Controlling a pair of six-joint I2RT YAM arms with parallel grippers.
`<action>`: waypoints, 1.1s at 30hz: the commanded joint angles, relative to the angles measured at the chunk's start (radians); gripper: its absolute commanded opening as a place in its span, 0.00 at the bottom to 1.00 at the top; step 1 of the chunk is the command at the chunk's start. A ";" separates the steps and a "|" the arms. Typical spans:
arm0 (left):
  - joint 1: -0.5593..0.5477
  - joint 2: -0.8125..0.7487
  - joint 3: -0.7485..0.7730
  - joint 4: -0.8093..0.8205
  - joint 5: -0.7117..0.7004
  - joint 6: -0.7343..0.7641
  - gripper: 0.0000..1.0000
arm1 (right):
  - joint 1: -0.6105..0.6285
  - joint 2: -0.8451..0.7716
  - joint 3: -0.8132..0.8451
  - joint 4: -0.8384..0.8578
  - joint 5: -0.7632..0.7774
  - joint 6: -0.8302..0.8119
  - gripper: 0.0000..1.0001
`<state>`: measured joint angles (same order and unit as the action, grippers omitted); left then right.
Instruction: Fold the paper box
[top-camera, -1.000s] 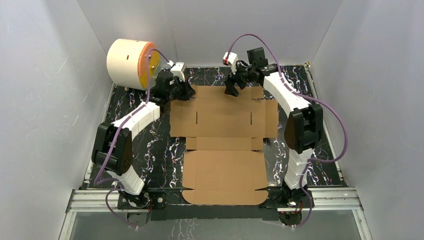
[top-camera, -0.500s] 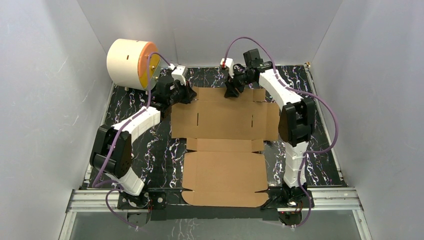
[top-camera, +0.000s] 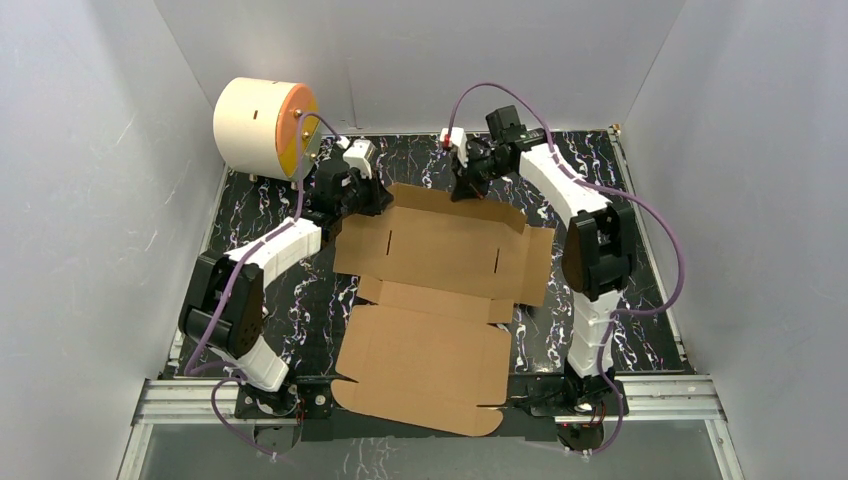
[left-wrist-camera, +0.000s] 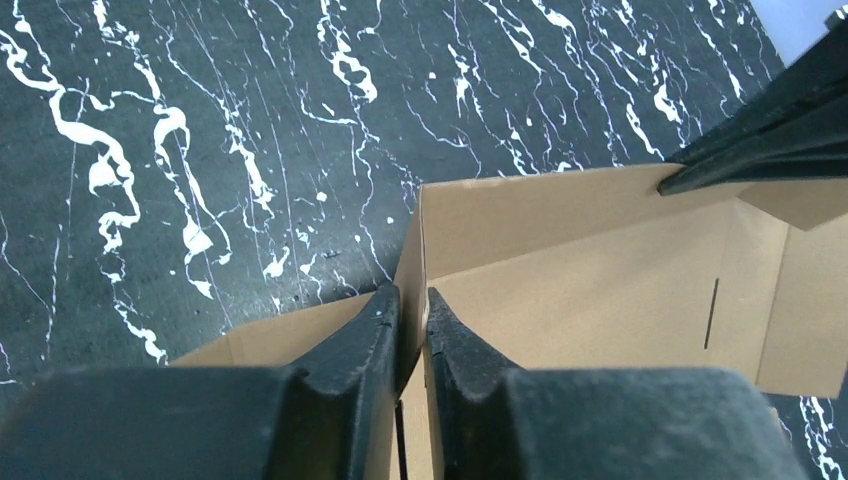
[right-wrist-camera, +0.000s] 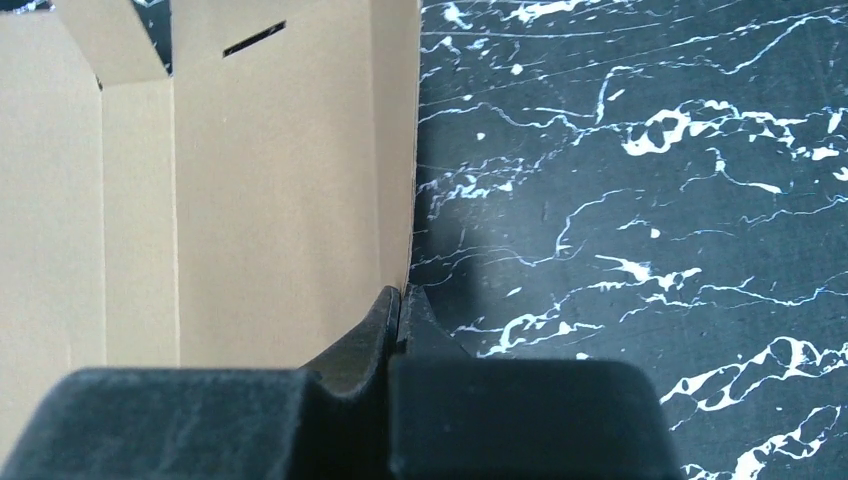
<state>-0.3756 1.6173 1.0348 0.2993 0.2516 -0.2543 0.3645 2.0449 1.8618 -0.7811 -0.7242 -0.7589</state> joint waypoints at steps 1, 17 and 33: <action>-0.010 -0.108 -0.011 0.038 -0.021 -0.042 0.17 | 0.065 -0.147 -0.115 0.087 0.069 -0.027 0.00; -0.024 -0.439 -0.124 -0.309 -0.208 -0.352 0.53 | 0.259 -0.495 -0.602 0.556 0.437 -0.077 0.00; -0.117 -0.643 -0.366 -0.394 -0.152 -0.460 0.57 | 0.352 -0.615 -0.892 1.097 0.697 -0.449 0.00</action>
<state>-0.4877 1.0000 0.6899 -0.0914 0.0917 -0.6861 0.7197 1.4578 0.9852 0.0662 -0.1097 -1.0676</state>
